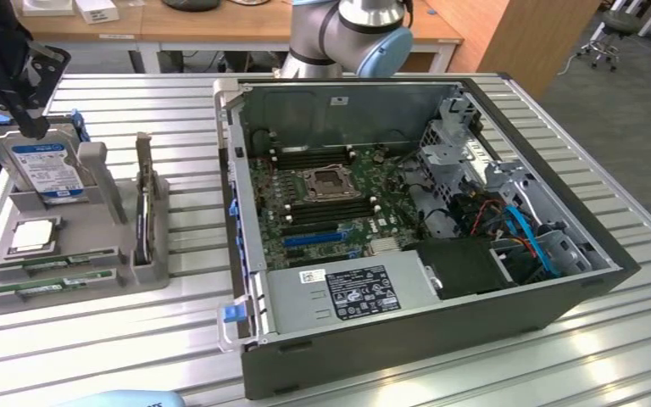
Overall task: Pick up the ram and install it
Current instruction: 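Reach for the ram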
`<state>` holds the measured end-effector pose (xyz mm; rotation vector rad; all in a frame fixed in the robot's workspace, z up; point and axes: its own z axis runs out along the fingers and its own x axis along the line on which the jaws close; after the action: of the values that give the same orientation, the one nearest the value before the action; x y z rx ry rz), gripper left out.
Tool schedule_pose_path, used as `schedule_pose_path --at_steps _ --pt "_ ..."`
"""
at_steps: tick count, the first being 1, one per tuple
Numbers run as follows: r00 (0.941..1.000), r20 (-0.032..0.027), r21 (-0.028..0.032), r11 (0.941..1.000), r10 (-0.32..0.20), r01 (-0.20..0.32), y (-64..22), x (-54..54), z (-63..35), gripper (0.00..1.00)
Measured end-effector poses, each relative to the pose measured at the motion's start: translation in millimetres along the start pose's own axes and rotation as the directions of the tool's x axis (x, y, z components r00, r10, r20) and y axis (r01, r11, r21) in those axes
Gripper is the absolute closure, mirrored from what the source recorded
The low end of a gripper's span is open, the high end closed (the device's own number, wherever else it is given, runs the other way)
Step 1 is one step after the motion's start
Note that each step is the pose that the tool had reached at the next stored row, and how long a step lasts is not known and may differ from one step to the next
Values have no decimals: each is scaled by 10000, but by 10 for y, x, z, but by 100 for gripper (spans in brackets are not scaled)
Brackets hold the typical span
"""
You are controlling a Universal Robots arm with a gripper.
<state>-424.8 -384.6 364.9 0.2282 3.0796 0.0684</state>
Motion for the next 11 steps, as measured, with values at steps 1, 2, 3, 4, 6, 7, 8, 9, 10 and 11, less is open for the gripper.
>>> schedule_pose_path --at_steps 1,2,3,4,6,7,8,9,10,11 --pt "10000 0 0 10000 -4 4 0 0 0 90" --pt "10000 0 0 10000 -12 12 -1 1 0 90" --pt "10000 -2 0 10000 -26 26 -4 2 -1 90" --pt "10000 -3 -2 10000 -48 48 -6 2 0 90" --pt "9999 -7 14 9999 -130 130 -13 -1 -1 90" --pt "9998 -15 29 9998 -203 203 -14 0 -1 90" --pt "9995 -24 42 9995 -302 302 -15 -1 0 90" --pt "9991 -32 55 9991 -419 420 -16 -1 0 90" --pt "9984 -40 64 9984 -556 556 -16 -1 0 90" --pt "9974 -49 70 9974 -716 716 -16 -1 0 90"
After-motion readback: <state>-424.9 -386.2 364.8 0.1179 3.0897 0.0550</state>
